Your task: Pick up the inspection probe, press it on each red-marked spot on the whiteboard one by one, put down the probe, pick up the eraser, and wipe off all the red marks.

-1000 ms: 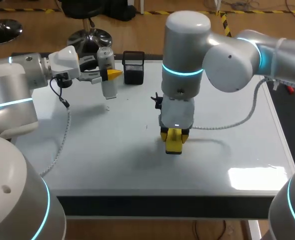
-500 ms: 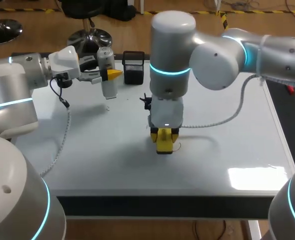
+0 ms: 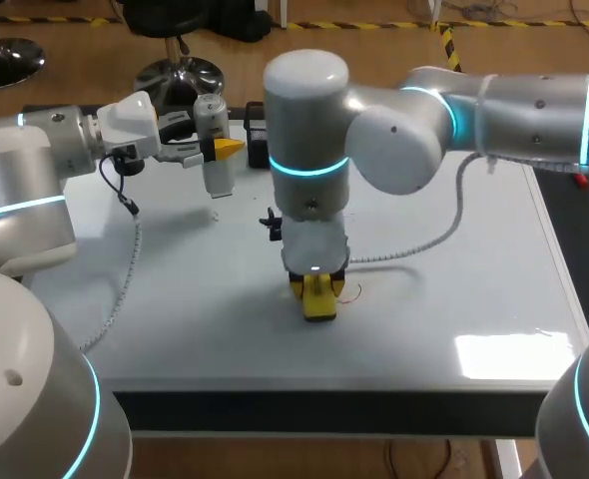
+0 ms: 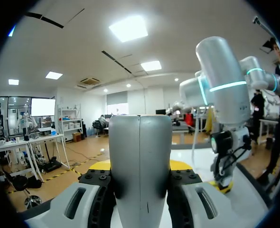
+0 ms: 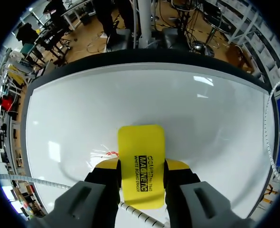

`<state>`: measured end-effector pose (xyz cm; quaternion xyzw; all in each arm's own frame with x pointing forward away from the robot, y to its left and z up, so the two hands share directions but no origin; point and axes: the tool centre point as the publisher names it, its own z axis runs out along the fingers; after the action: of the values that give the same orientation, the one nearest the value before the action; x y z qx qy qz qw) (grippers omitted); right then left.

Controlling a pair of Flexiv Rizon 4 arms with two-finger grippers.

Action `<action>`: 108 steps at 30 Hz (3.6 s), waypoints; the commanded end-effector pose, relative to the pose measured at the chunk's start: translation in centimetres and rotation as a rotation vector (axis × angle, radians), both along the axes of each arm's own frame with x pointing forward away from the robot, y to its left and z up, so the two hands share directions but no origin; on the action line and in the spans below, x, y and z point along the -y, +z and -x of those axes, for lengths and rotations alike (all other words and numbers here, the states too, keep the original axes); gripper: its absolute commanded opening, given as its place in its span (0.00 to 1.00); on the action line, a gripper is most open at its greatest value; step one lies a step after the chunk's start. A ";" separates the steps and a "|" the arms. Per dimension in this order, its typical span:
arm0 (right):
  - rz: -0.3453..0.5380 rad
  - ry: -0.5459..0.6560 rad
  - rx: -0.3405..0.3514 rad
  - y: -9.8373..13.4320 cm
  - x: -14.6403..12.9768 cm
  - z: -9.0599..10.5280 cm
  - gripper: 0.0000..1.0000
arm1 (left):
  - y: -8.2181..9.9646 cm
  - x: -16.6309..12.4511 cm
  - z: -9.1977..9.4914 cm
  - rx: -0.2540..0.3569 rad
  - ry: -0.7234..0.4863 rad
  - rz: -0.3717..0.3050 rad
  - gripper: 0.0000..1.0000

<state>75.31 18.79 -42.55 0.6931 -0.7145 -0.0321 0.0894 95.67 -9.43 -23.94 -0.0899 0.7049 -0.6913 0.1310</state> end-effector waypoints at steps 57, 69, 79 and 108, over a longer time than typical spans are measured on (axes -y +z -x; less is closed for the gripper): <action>0.022 -0.189 0.007 -6.7 9.9 2.8 0.00 | 0.1 0.0 0.0 0.001 0.000 0.001 0.00; 0.043 -0.207 -0.006 -7.3 11.1 2.7 0.00 | 0.1 0.0 0.0 0.001 0.000 0.001 0.00; 0.026 -0.243 0.058 -4.1 11.8 1.2 0.00 | 0.1 0.0 0.0 0.001 0.000 0.001 0.00; 0.040 -0.182 0.141 3.7 13.6 -11.2 0.00 | 0.1 0.0 0.0 0.001 0.000 0.001 0.00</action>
<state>85.41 5.16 -39.22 0.6239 -0.7801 0.0236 0.0403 95.65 -9.45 -23.96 -0.0901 0.7046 -0.6915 0.1314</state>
